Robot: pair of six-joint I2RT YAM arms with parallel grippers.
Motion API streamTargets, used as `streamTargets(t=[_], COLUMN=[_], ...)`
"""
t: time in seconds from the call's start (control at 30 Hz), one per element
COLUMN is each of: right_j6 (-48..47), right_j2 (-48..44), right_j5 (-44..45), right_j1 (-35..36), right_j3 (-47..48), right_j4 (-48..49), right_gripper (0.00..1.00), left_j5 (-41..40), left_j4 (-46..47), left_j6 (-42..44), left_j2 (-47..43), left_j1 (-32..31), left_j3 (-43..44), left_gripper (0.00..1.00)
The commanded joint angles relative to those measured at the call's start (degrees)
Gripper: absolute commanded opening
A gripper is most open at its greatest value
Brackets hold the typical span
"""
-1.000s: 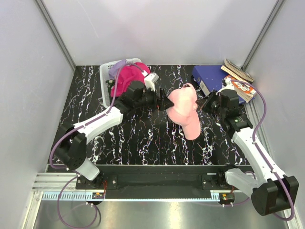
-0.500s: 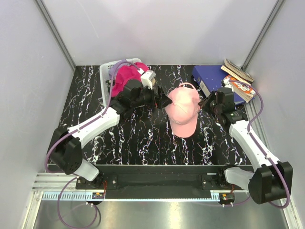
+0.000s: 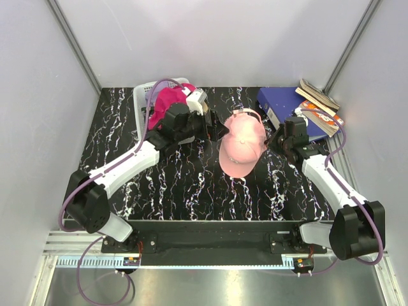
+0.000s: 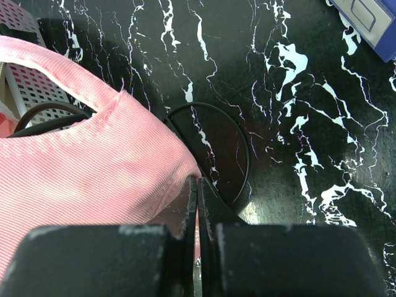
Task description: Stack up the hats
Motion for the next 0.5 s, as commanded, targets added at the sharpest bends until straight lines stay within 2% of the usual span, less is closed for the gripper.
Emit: streamTargets(t=[0.0, 0.17, 0.27, 0.47], right_j6=[0.5, 1.5, 2.2, 2.1], right_j2=[-0.5, -3.8, -4.1, -2.0], right_j5=[1.8, 2.0, 2.5, 1.8], right_j1=[-0.2, -0.2, -0.2, -0.2], right_j3=[1.6, 2.6, 3.9, 5.2], right_j4=[0.3, 0.1, -0.1, -0.2], right_gripper=[0.00, 0.00, 0.00, 0.00], left_j5=[-2.2, 3.5, 9.7, 12.1], left_j4=[1.1, 2.7, 4.3, 3.4], left_j6=[1.2, 1.4, -0.2, -0.5], left_j2=[-1.5, -0.7, 0.9, 3.3], left_j1=[-0.1, -0.1, -0.1, -1.0], left_j3=[3.0, 3.2, 2.8, 5.5], left_gripper=[0.97, 0.93, 0.89, 0.80])
